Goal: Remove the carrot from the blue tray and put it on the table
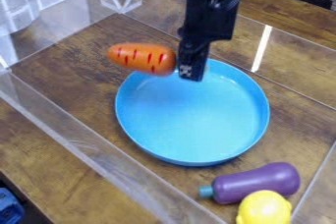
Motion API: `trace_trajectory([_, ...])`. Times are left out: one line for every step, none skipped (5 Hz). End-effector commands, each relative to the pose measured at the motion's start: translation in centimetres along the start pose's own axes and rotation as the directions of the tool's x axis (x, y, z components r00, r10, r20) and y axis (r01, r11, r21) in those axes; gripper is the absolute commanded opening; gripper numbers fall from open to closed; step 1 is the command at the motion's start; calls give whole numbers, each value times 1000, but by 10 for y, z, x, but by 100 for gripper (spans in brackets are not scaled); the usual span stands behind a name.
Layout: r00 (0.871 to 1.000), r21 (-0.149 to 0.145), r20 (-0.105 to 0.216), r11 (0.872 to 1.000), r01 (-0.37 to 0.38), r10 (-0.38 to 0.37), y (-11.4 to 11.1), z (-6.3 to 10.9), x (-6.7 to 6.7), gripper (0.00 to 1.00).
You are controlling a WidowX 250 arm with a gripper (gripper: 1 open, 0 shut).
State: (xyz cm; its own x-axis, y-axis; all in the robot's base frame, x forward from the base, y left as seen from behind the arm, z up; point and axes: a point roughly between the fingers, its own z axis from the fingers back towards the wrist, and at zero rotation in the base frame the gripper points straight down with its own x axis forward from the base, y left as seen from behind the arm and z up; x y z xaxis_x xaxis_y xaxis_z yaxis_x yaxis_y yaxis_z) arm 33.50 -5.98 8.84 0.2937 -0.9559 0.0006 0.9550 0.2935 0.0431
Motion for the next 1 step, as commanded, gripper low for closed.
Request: trace_trajectory([999,95,29,995,38,-41,17,32,10,0])
